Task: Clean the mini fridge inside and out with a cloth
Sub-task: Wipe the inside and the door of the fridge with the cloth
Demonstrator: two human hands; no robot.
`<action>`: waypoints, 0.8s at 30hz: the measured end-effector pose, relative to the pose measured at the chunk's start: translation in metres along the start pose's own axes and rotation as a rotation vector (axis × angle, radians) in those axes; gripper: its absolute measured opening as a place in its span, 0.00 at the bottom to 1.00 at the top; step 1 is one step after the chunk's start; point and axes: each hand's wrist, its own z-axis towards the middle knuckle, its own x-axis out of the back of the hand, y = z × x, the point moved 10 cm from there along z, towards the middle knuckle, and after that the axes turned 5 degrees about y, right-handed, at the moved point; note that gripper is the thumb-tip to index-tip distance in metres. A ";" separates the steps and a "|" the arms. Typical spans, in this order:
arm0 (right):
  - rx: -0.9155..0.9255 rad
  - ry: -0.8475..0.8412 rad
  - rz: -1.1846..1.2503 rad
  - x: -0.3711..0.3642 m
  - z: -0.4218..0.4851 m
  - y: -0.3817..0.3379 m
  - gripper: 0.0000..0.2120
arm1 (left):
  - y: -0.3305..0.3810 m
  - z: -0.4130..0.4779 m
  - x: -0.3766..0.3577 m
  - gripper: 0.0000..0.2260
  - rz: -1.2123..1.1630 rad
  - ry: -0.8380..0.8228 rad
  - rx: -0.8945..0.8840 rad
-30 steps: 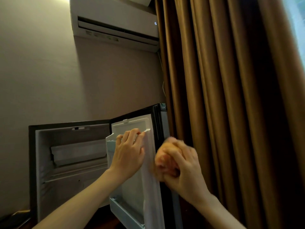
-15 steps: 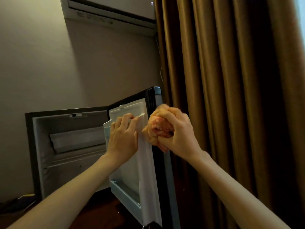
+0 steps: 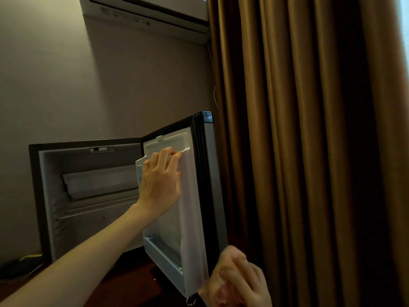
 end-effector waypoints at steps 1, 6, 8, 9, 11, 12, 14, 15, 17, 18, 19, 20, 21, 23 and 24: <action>-0.016 0.025 0.027 0.003 0.004 -0.002 0.24 | 0.000 0.000 0.000 0.21 0.006 -0.003 0.001; -0.067 0.164 0.213 0.034 0.076 -0.007 0.28 | -0.003 -0.001 0.000 0.20 0.012 -0.004 -0.013; -0.043 0.151 0.250 0.051 0.122 -0.015 0.29 | -0.002 -0.001 0.001 0.20 0.013 0.000 -0.015; -0.028 0.154 0.251 0.060 0.147 -0.019 0.29 | -0.002 0.000 0.001 0.19 0.016 0.002 -0.013; -0.013 0.182 0.240 0.077 0.197 -0.023 0.30 | -0.002 0.001 0.002 0.18 0.031 0.004 -0.016; -0.002 0.199 0.239 0.085 0.219 -0.026 0.29 | -0.001 0.001 0.002 0.19 0.036 0.002 -0.024; 0.039 0.253 0.242 0.099 0.254 -0.033 0.27 | 0.000 0.000 0.002 0.17 0.031 0.008 -0.043; 0.049 0.275 0.247 0.104 0.265 -0.036 0.26 | 0.000 0.000 0.002 0.16 0.024 0.017 -0.046; 0.043 0.292 0.262 0.106 0.272 -0.038 0.26 | -0.001 0.000 0.003 0.15 0.014 0.029 -0.040; 0.035 0.291 0.260 0.103 0.267 -0.038 0.26 | -0.002 0.000 0.004 0.15 0.016 0.027 -0.036; 0.022 0.281 0.259 0.099 0.259 -0.037 0.27 | -0.003 -0.001 0.004 0.16 0.024 0.020 -0.033; 0.002 0.264 0.269 0.094 0.247 -0.035 0.27 | -0.004 -0.001 0.004 0.16 0.035 0.008 -0.028; -0.016 0.241 0.276 0.088 0.233 -0.033 0.28 | -0.005 -0.001 0.005 0.17 0.046 -0.002 -0.023; -0.022 0.201 0.240 0.076 0.200 -0.033 0.28 | -0.007 -0.001 0.007 0.19 0.059 -0.015 -0.012; -0.025 0.184 0.226 0.070 0.183 -0.032 0.29 | -0.008 -0.002 0.009 0.19 0.058 -0.019 -0.007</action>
